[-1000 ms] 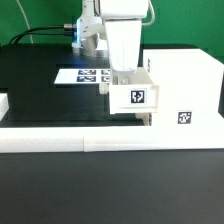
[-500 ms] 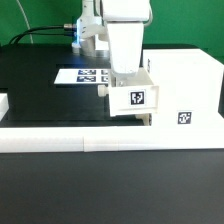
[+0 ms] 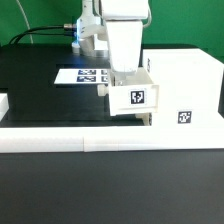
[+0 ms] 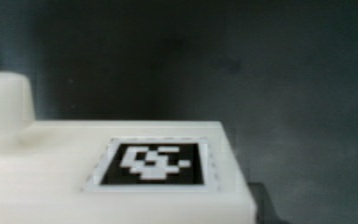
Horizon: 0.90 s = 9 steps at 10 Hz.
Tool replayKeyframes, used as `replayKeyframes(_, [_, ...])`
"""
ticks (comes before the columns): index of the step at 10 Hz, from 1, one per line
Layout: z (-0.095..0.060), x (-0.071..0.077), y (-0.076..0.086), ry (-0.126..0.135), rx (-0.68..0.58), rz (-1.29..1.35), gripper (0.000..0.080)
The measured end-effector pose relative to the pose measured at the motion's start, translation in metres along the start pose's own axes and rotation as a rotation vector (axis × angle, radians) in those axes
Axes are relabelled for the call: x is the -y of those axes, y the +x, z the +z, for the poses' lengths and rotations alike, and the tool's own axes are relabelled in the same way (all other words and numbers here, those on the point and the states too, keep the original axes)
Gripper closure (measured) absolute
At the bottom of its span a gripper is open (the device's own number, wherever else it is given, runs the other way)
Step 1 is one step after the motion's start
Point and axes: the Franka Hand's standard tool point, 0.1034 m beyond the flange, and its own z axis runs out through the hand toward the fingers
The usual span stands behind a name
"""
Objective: Assemble drawer
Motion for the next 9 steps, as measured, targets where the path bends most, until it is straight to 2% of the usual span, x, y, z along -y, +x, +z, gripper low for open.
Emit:
replayKeyframes(3, [0.0028,0.0045,0.0004,-0.067,-0.012,0.020,0.0755])
replayKeyframes(8, [0.0028,0.0055,-0.0023,-0.062,-0.011,0.027,0.0749])
replayKeyframes(9, [0.0020,0.0058,-0.0027,-0.052,-0.007,0.028,0.0572])
